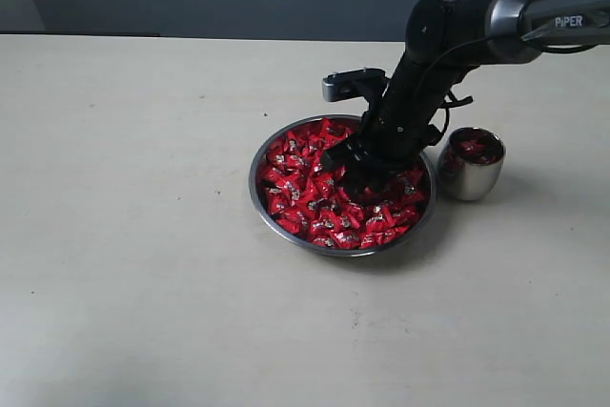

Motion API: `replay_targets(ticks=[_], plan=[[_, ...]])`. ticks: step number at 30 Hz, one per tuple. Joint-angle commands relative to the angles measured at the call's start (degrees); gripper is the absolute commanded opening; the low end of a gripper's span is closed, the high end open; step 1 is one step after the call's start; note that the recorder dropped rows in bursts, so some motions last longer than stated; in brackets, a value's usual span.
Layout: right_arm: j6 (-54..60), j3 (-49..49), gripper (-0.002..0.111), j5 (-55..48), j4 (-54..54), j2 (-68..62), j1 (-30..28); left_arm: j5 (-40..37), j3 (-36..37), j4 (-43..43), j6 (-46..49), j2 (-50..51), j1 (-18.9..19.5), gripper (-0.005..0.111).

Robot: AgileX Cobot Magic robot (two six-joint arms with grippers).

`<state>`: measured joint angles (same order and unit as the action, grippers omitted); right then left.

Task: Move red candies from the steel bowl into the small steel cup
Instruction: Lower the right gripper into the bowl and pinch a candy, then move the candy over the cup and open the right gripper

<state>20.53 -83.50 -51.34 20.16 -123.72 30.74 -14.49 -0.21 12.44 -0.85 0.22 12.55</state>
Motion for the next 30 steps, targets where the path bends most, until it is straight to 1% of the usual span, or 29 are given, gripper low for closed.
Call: replay_targets(ticks=[1, 2, 19, 22, 26, 30], plan=[[0.3, -0.2, 0.006, -0.4, 0.9, -0.7, 0.0, 0.6, 0.2, 0.3, -0.2, -0.2, -0.2, 0.000], [0.2, -0.2, 0.000, -0.4, 1.0, -0.7, 0.0, 0.6, 0.2, 0.3, -0.2, -0.2, -0.2, 0.000], [-0.2, -0.2, -0.001, 1.3, 0.9, 5.5, 0.0, 0.6, 0.2, 0.3, -0.2, -0.2, -0.2, 0.000], [-0.2, -0.2, -0.001, 0.9, -0.8, 6.8, -0.2, 0.6, 0.2, 0.3, -0.2, -0.2, -0.2, 0.000], [-0.2, -0.2, -0.001, -0.5, -1.7, 10.6, -2.9, 0.6, 0.2, 0.3, -0.2, -0.2, -0.2, 0.000], [-0.2, -0.2, -0.001, -1.9, -1.7, 14.5, -8.3, 0.6, 0.2, 0.3, -0.2, -0.2, -0.2, 0.000]])
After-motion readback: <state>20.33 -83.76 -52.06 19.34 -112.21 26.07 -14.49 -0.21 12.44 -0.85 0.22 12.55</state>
